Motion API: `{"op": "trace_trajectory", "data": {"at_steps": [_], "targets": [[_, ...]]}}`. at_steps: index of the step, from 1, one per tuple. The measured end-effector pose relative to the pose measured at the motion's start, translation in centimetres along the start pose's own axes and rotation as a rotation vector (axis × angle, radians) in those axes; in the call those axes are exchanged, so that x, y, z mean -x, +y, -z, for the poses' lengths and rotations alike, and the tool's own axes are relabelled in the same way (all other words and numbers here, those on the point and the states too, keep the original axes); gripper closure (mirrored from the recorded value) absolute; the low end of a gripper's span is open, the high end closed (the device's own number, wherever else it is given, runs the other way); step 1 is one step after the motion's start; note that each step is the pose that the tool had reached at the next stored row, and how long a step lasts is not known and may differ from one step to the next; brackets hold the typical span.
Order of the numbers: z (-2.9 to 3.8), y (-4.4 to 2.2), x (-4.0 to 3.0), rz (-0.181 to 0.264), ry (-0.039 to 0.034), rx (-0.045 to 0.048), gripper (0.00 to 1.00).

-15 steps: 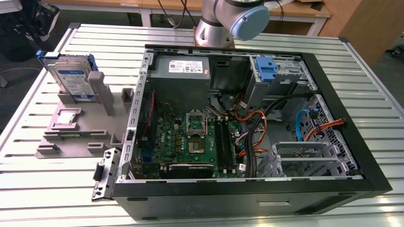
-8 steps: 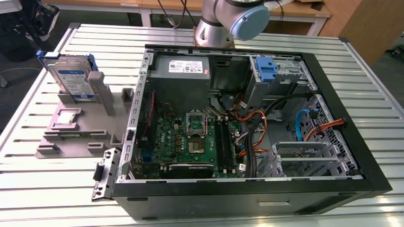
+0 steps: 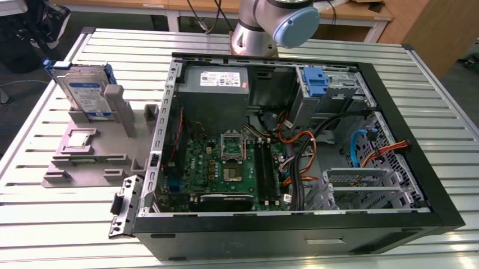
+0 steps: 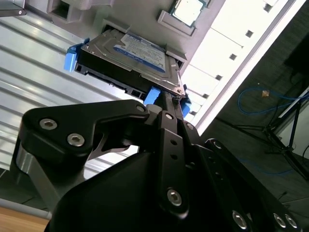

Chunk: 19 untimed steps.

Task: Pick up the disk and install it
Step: 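Pick up the disk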

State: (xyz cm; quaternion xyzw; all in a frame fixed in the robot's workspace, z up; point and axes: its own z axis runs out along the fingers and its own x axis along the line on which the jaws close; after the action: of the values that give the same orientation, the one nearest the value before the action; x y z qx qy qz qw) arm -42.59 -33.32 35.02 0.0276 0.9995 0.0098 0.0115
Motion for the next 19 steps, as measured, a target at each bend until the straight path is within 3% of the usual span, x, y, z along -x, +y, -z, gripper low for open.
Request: {"op": "trace_trajectory", "data": {"at_steps": [19], "targets": [[0.00,-0.04,0.00,0.162,0.0034,0.0036,0.90]]}}
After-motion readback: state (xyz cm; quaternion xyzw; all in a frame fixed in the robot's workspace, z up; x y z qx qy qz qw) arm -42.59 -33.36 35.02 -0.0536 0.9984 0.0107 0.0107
